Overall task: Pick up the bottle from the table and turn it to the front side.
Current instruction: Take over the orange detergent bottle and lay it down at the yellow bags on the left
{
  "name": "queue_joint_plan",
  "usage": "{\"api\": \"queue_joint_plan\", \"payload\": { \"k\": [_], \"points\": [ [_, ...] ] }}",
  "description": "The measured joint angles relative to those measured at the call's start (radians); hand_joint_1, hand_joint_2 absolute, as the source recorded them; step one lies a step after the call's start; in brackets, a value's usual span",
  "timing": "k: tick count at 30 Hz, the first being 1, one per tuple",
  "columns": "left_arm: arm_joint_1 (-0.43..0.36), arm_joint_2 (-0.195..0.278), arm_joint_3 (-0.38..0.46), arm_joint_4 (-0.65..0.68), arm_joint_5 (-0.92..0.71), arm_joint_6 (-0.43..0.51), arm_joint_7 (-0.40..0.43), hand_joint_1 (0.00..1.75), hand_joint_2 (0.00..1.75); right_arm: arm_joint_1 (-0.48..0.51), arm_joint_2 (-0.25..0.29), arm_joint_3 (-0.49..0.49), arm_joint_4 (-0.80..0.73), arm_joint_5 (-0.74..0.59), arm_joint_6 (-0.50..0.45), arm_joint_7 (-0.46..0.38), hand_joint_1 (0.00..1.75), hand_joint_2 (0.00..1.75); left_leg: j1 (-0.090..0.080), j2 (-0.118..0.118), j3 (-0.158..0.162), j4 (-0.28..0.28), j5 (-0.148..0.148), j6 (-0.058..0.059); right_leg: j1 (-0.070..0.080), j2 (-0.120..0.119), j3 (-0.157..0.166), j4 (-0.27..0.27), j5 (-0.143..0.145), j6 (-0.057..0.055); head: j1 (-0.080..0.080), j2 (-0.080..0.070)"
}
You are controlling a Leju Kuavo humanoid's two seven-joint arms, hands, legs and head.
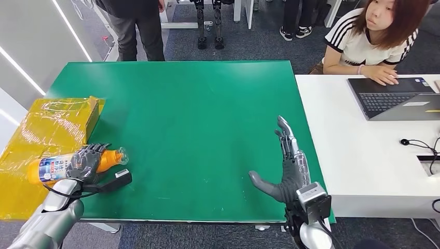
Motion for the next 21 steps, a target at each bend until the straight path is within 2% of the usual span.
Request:
{"api": "queue_joint_plan", "payload": {
  "k": [11,17,19,21],
  "points": [
    [-0.009,-0.08,0.041,0.01,-0.015,0.026,-0.012,0.0,1.75,0.021,0.0,0.012,-0.009,0.015,-0.017,0.026,0.0,1.75,0.0,-0.002,0.0,0.0,0.001,0.0,0.0,-0.003,0.001,0.0,0.0,0.0,0.0,0.0],
    [-0.004,-0.139,0.092,0.01,0.021,0.026,-0.06,0.0,1.75,0.041,0.0,0.012,-0.028,0.016,-0.025,0.027,0.0,1.75,0.0,-0.003,0.0,0.0,0.001,0.0,0.0,-0.003,0.001,0.0,0.0,0.0,0.0,0.0],
    [-0.004,-0.167,0.115,0.01,0.067,0.019,-0.09,0.0,1.75,0.049,0.0,0.012,-0.035,0.019,-0.031,0.029,0.0,1.75,0.0,-0.003,0.0,0.0,0.001,0.0,0.0,-0.003,0.0,0.0,0.0,0.0,0.0,0.0],
    [-0.011,-0.206,0.153,0.008,0.194,-0.012,-0.149,0.0,1.75,0.06,0.0,0.01,-0.042,0.023,-0.041,0.032,0.0,1.75,0.0,-0.004,-0.001,0.001,0.001,0.0,0.0,-0.004,0.0,0.0,0.001,0.0,0.0,0.0]
  ]
}}
